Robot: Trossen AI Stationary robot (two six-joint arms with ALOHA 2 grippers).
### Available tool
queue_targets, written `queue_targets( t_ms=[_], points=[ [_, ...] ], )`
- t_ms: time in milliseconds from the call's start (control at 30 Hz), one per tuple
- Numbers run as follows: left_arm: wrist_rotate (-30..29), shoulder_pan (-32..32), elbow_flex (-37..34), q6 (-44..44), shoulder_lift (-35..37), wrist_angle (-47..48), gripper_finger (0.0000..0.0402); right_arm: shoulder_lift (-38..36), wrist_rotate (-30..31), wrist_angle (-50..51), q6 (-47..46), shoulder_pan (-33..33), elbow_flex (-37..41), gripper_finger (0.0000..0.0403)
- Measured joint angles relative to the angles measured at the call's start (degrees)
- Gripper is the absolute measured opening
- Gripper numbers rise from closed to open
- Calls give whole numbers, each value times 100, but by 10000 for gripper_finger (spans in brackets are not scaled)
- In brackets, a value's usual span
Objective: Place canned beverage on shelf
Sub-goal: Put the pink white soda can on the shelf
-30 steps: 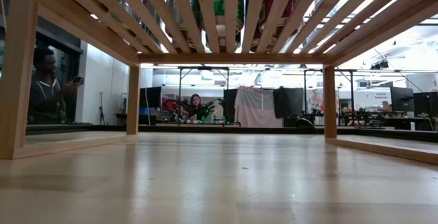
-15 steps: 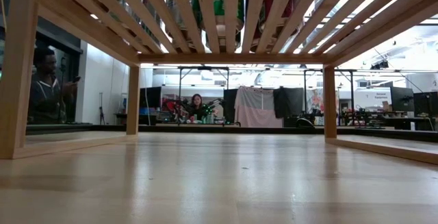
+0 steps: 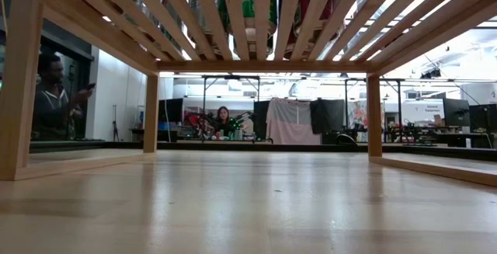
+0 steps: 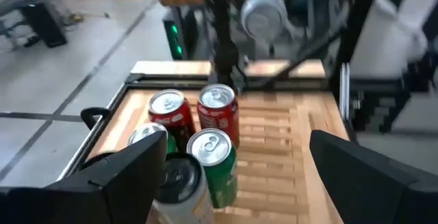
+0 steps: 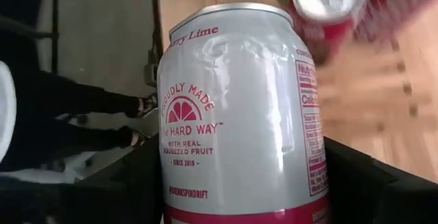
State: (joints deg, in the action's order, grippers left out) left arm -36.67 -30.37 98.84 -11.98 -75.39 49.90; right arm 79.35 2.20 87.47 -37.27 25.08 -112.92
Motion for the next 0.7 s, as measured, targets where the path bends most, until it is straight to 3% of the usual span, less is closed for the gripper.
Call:
queue_targets(
  t_ms=[133, 233, 333, 533, 700],
  points=[
    [-698, -392, -1232, -433, 754, -1076, 349, -995, 394, -615, -1057, 479, 1835, 280],
    [-1276, -703, -1924, -672, 1188, -1784, 349, -1880, 839, -2116, -1724, 819, 3520, 280],
    [-1754, -960, -2313, -740, 1454, -2403, 349, -2681, 1731, -3893, -1749, 1013, 5033, 280],
    [-2370, -1227, -2486, -548, 1533, -3160, 349, -3609, 4095, -7960, 135, 1012, 7395, 280],
    [-2446, -1257, -2486, -541, 1515, -3586, 349, -3702, 4521, -10902, 1520, 917, 8894, 280]
  ],
)
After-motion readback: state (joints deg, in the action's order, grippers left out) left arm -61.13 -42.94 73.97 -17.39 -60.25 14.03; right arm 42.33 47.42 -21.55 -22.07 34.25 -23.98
